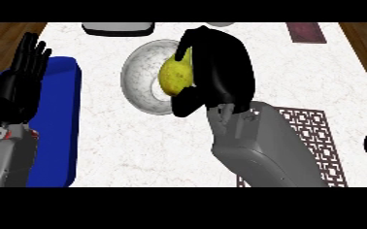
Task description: Pick the pear from the placemat and place it in the bowl
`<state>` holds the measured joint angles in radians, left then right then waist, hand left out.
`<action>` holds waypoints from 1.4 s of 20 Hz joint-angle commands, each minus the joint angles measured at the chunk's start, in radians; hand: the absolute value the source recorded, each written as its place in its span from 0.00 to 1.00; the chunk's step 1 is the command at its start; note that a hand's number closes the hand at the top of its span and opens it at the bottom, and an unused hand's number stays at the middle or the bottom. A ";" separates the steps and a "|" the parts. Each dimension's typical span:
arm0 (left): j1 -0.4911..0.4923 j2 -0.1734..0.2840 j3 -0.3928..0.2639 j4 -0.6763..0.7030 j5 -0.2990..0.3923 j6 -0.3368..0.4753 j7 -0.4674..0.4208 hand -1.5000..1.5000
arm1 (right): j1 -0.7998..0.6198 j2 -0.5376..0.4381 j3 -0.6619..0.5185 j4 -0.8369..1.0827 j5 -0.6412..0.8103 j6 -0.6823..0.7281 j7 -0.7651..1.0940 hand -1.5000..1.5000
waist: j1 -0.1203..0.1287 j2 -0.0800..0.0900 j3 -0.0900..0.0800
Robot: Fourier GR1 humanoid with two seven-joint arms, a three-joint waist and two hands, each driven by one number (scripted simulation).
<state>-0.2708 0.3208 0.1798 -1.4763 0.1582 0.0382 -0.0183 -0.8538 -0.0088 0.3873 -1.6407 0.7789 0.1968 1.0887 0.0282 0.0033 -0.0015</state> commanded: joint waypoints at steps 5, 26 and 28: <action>-0.023 -0.022 -0.021 -0.025 -0.018 0.022 0.028 0.50 | -0.136 0.008 0.091 0.388 -0.017 -0.246 0.083 1.00 | 0.009 0.001 0.001; -0.015 -0.004 0.006 -0.014 -0.005 -0.006 0.017 0.50 | -0.056 0.009 0.118 0.690 -0.111 -1.128 -0.170 0.00 | 0.011 -0.002 0.001; -0.003 -0.019 0.001 -0.018 -0.020 0.015 0.014 0.50 | -0.021 0.009 0.031 0.677 -0.089 -1.153 -0.223 0.00 | -0.015 -0.004 0.002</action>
<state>-0.2840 0.3131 0.1871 -1.4673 0.1505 0.0318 -0.0176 -0.8859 -0.0045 0.4585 -0.9688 0.6476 -0.7891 0.8498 0.0329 0.0055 0.0002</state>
